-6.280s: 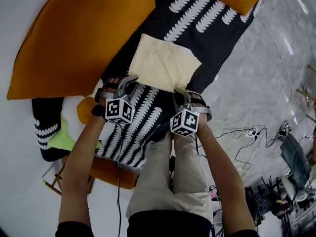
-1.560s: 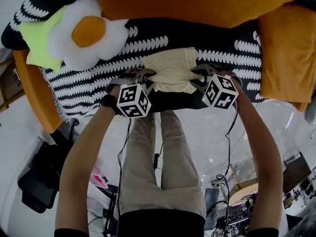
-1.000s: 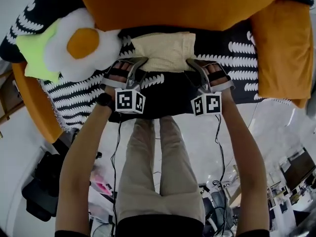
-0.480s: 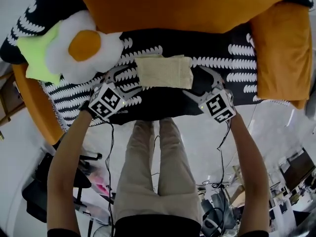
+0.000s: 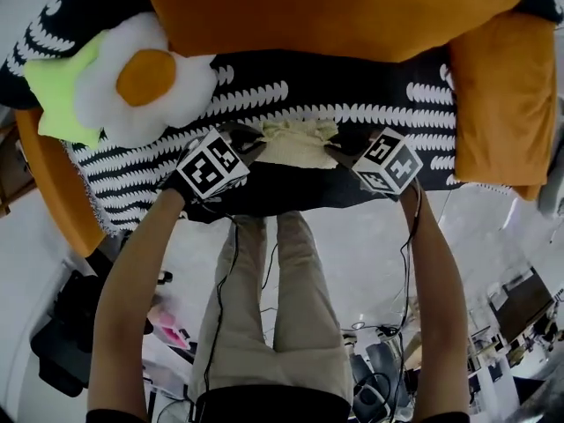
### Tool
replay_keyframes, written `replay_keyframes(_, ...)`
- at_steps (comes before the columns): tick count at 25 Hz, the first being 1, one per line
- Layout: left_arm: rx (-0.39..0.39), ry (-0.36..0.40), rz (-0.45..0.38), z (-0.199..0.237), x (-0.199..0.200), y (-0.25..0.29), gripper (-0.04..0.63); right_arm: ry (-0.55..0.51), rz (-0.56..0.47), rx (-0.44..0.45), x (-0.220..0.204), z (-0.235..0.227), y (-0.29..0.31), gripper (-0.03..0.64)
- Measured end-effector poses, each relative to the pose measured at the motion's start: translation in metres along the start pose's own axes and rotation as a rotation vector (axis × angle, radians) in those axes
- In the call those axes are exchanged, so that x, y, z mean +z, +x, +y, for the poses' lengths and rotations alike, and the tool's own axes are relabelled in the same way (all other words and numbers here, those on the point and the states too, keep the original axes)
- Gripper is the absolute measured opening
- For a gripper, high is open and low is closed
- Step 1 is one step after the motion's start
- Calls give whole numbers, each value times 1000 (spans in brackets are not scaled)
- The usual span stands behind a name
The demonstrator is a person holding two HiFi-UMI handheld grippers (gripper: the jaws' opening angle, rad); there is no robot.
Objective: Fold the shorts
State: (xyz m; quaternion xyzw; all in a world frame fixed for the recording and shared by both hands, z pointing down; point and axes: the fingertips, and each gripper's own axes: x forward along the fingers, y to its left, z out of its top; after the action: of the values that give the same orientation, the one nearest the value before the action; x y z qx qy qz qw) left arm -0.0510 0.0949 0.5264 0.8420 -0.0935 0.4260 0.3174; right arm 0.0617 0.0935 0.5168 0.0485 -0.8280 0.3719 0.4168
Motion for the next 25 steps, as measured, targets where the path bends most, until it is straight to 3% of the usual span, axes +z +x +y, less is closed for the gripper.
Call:
replay_keyframes(2,-29,-13,14,-7,-9,-4,49,65,-14,26,-7,7,5,44)
replay_keyframes(3,-13,-24,10,-3,-9,-6,51,77,-32,-4,-5,4,8,44)
replay_keyframes(5,61,-47,-2,14,-3,-4,61,57,-76,-151,5,-18,8,49)
replay_keyframes(7,147,-52,8,37,2,4,147,0,-98,-338,14,-48,5,108)
replay_keyframes(8,190,-26,19,47,3,6,190,-42,-90,-407,17,-59,6,162)
replay_keyframes(10,287,100,19,59,13,-9,270,-159,-64,-479,23,-66,3,240)
replay_keyframes(11,328,184,-1,60,23,-25,256,-223,-75,-494,30,-63,-6,241)
replay_keyframes(12,339,260,-27,55,33,-41,220,-277,-105,-494,40,-55,-18,233)
replay_keyframes(13,312,320,-48,43,42,-53,166,-317,-142,-470,51,-41,-29,173)
replay_keyframes(14,261,368,-59,28,46,-58,156,-346,-166,-419,58,-21,-35,133)
replay_keyframes(16,173,457,-43,-2,46,-46,159,-409,-124,-286,58,20,-23,131)
replay_keyframes(18,140,541,46,-14,35,-17,212,-501,-9,-237,44,37,-2,152)
replay_keyframes(20,121,613,207,-6,14,9,348,-571,119,-257,27,23,12,218)
replay_keyframes(21,115,653,274,2,2,16,383,-582,173,-266,20,12,17,280)
replay_keyframes(23,124,715,310,17,-17,19,394,-579,218,-268,17,0,30,299)
replay_keyframes(25,127,707,298,18,-42,20,394,-572,232,-253,16,8,54,305)
